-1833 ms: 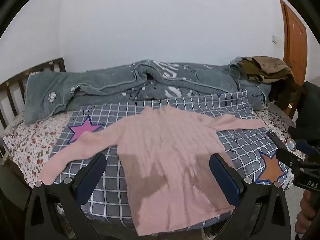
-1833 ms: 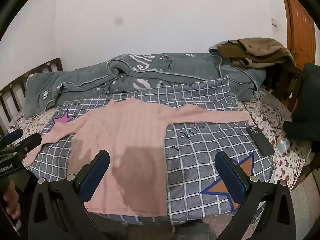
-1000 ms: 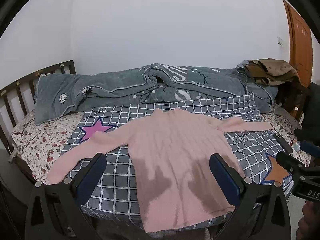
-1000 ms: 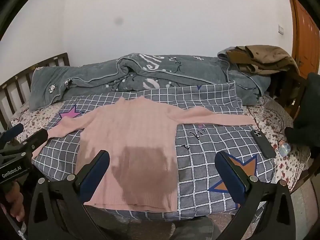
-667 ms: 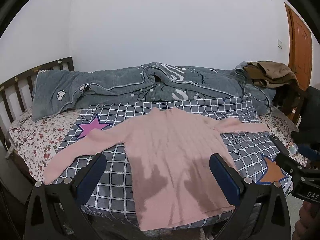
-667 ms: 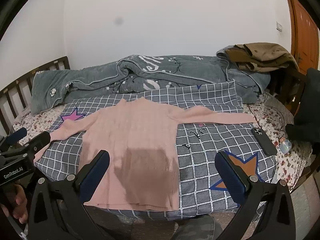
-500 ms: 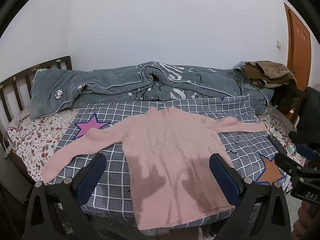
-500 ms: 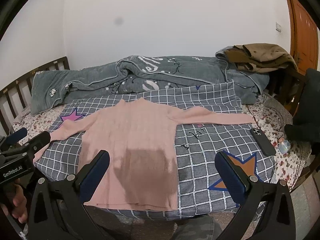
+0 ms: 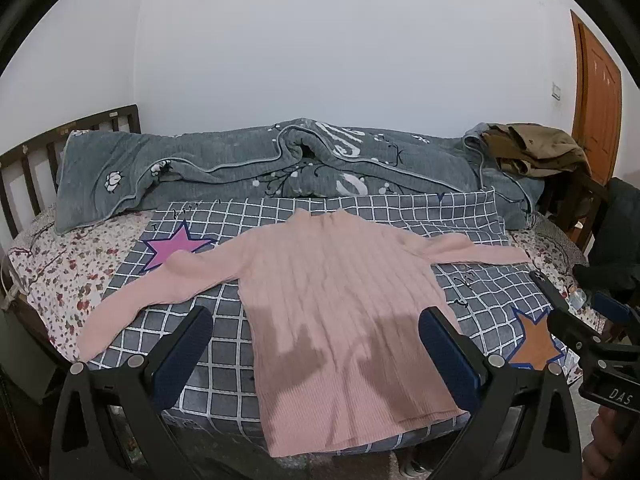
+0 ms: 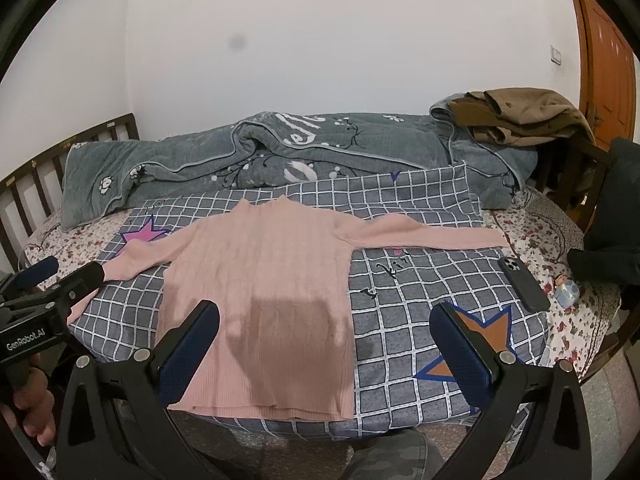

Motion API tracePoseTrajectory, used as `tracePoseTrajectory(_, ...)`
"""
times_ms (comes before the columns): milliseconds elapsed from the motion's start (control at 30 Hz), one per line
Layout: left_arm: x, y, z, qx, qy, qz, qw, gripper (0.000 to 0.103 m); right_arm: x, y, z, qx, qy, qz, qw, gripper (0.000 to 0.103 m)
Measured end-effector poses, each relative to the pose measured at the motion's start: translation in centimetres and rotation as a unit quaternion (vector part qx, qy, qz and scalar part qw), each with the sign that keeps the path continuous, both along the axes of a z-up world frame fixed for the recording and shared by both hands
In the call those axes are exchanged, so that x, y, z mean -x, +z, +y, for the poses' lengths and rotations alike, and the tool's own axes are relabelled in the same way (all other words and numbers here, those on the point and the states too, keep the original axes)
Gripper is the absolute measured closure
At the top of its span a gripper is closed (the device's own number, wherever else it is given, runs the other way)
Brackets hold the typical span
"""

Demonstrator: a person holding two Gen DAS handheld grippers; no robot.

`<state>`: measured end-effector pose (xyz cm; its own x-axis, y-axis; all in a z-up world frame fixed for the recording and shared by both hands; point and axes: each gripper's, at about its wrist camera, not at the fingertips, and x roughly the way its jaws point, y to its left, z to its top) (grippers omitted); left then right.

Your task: Fold small clothes

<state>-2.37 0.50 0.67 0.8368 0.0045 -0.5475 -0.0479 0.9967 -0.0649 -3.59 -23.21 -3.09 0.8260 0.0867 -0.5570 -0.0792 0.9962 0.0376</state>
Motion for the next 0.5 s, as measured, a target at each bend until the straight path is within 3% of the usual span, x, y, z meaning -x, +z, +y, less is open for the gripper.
tracePoseTrajectory(500,-0.07,-0.16,-0.16,-0.003,0.000,0.001,1.0000,0.000,0.43,0.50,0.32,0.000,0.006,-0.006,1.000,0.000)
